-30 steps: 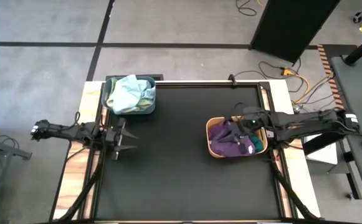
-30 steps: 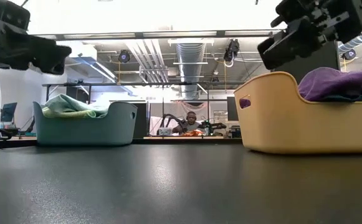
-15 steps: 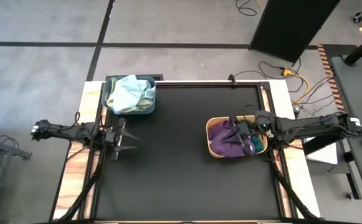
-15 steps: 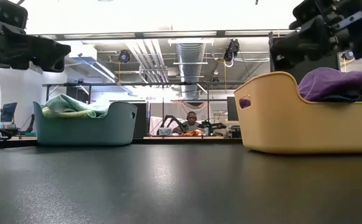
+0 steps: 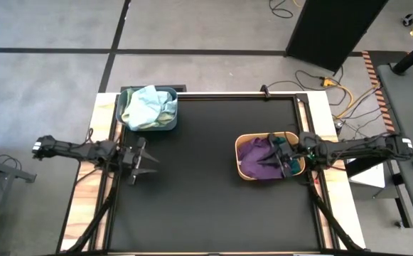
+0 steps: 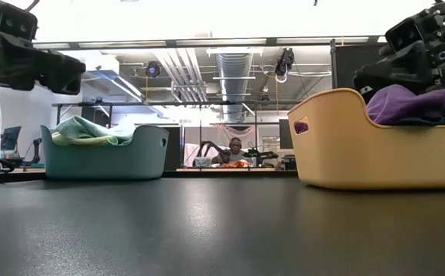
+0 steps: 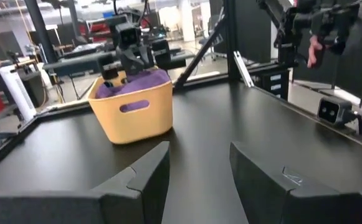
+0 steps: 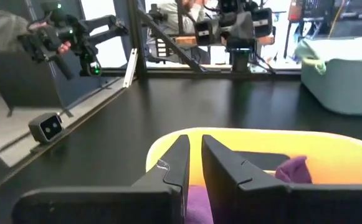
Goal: Sort towels by color in basket
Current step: Return to Home Position
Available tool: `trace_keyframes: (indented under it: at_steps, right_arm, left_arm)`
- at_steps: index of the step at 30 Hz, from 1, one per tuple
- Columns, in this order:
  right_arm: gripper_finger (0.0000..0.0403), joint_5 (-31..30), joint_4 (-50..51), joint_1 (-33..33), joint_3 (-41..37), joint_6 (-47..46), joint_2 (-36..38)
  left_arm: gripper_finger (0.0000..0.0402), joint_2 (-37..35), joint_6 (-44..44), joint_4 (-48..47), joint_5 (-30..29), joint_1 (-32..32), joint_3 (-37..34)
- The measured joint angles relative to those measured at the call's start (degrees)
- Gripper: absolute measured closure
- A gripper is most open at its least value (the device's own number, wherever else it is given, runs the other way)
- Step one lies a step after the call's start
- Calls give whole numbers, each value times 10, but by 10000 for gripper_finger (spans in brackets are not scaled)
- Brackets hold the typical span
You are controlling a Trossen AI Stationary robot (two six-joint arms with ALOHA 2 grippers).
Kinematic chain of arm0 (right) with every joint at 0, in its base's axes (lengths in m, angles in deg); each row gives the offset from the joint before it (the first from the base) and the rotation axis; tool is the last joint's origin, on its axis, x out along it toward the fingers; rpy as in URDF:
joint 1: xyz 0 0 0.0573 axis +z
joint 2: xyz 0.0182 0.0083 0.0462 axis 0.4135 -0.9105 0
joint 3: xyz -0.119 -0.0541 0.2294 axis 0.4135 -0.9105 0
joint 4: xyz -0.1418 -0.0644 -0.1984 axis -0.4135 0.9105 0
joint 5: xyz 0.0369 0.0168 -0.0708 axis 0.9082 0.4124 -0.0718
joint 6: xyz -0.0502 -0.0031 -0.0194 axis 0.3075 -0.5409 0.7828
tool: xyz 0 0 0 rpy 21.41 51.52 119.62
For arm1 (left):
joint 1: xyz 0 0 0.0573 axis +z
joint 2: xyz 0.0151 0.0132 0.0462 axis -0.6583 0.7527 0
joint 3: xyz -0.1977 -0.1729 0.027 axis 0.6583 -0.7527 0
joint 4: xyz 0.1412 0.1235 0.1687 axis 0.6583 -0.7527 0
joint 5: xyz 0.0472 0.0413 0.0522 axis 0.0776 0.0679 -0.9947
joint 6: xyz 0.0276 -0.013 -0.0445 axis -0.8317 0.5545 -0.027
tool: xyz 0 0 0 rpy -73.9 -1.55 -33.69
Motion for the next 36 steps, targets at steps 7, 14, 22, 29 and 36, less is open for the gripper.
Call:
trace_keyframes:
  at_steps: [7, 14, 22, 29, 36]
  right_arm:
    - [369, -4, -20, -6, 0, 17, 1]
    - [369, -5, -25, -6, 0, -7, 1]
    - [369, -18, -10, -19, -1, 9, 1]
    - [369, -18, -3, -19, -1, 18, -1]
    - [369, -18, -3, -19, 1, -44, -1]
  left_arm:
    - [249, 33, 0, -1, 0, 0, 1]
    - [249, 56, 0, -4, 1, 0, 11]
    - [249, 69, 0, -2, 1, 0, 12]
    - [249, 75, 0, -1, 0, 0, 12]
    - [249, 79, 0, 1, 0, 0, 12]
